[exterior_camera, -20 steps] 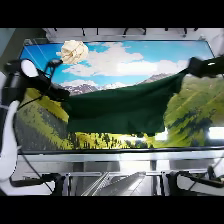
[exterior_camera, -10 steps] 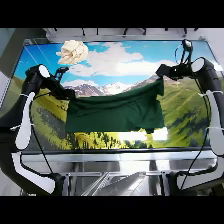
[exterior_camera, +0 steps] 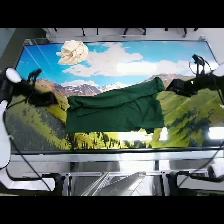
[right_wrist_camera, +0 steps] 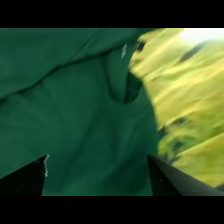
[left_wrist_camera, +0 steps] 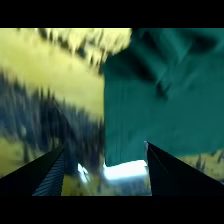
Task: Fold the shirts.
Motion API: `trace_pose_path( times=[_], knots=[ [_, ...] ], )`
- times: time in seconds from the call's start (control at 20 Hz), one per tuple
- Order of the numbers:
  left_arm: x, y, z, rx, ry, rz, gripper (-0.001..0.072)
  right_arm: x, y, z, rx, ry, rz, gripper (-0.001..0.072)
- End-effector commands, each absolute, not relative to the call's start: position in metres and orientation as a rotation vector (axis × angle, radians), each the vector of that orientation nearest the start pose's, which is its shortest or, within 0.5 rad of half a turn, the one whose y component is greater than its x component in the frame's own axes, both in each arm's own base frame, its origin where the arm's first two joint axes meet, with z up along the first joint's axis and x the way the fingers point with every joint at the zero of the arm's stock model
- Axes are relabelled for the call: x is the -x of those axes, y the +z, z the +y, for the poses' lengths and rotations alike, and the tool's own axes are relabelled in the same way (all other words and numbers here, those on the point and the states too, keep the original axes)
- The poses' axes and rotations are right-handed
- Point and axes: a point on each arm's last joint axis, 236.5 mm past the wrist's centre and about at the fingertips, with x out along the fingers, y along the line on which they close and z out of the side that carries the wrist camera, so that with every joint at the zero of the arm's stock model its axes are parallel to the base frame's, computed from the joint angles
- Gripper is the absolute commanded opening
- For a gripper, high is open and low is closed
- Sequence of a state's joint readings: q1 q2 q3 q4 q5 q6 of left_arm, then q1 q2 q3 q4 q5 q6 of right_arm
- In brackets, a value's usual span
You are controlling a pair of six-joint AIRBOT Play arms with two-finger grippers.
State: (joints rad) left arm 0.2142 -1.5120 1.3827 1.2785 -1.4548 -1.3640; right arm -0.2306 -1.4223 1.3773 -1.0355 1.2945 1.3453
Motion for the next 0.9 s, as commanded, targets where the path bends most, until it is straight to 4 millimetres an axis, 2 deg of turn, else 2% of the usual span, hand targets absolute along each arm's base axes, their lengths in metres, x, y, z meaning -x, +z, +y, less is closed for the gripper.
trace_pose_path(
  times=[0.0, 0.1, 0.2, 0.35, 0.55, 0.7, 0.85],
  knots=[
    [-0.310, -0.039, 0.009, 0.560, -0.226, 1.590, 0.0540, -0.384, 0.049, 0.051, -0.534, 0.380, 1.189, 0.0703],
    [-0.294, -0.052, -0.002, 0.692, -0.285, 1.597, 0.0540, -0.362, 0.045, 0.067, -0.557, 0.416, 1.204, 0.0703],
    [-0.281, -0.072, -0.008, 0.723, -0.317, 1.625, 0.0540, -0.347, 0.046, 0.076, -0.562, 0.432, 1.206, 0.0703],
    [-0.277, -0.098, -0.011, 0.745, -0.288, 1.646, 0.0541, -0.339, 0.065, 0.081, -0.549, 0.443, 1.152, 0.0703],
    [-0.288, -0.107, -0.020, 0.690, -0.316, 1.655, 0.0540, -0.334, 0.091, 0.083, -0.543, 0.443, 1.079, 0.0703],
    [-0.307, -0.110, -0.033, 0.612, -0.336, 1.625, 0.0540, -0.331, 0.100, 0.084, -0.540, 0.440, 1.057, 0.0703],
    [-0.314, -0.116, -0.049, 0.575, -0.373, 1.655, 0.0540, -0.331, 0.102, 0.084, -0.549, 0.434, 1.054, 0.0703]
  ],
)
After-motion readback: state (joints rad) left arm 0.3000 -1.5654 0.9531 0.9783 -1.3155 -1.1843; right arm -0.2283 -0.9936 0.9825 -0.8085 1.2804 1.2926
